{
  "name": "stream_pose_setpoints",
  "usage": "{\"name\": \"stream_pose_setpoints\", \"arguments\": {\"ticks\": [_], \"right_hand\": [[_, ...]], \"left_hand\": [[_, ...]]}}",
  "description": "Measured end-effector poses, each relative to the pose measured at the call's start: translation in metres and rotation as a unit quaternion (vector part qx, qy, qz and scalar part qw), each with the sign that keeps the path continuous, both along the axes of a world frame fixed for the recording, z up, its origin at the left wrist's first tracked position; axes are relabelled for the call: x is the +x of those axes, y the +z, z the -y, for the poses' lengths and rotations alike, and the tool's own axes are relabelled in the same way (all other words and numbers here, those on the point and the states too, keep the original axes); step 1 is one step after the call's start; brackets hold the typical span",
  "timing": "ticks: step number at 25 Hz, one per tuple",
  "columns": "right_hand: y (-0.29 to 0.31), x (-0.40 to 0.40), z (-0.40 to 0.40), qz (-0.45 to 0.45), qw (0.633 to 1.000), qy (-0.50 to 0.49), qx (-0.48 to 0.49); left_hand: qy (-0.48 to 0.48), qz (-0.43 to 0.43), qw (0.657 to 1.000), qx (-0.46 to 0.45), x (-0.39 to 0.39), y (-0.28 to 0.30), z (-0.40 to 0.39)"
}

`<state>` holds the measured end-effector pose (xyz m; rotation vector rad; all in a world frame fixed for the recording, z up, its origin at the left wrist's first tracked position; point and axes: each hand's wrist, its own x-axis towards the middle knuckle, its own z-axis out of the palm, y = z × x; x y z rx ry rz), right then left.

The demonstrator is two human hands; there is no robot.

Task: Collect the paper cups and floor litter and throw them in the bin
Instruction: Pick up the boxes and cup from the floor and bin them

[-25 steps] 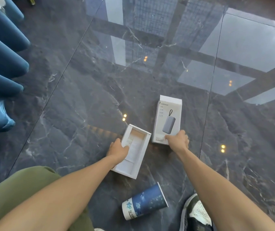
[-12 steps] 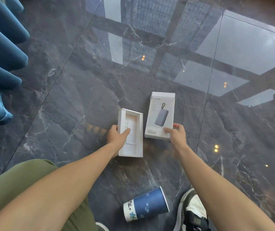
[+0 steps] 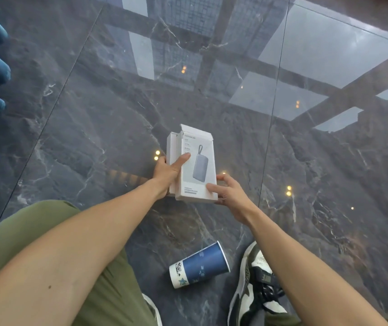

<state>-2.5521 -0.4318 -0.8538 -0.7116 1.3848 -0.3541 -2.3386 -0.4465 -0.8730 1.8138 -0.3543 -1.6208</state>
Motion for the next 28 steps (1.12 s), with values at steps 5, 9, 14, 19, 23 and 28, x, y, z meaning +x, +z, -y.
{"name": "stream_pose_setpoints", "arguments": {"ticks": [5,9,14,19,23,28], "right_hand": [[-0.001,-0.016,-0.020,-0.070,0.994,0.088,0.009],[-0.007,-0.040,-0.044,-0.216,0.914,0.337,0.069],[-0.015,-0.037,-0.067,-0.258,0.792,0.536,0.140],[-0.013,-0.024,-0.045,-0.227,0.919,0.320,0.041],[-0.011,-0.016,0.001,-0.270,0.933,0.235,-0.040],[0.027,0.007,0.038,-0.290,0.924,0.229,-0.099]], "left_hand": [[0.003,-0.004,1.000,0.005,0.003,-0.006,-0.005],[0.037,0.027,0.999,-0.009,0.001,-0.008,-0.007],[-0.008,0.028,1.000,-0.010,-0.001,-0.006,-0.010],[-0.037,0.047,0.998,-0.018,0.006,-0.007,-0.015],[-0.045,0.065,0.997,-0.019,0.017,-0.008,-0.019],[-0.026,0.094,0.995,-0.026,0.022,0.021,-0.032]]}}
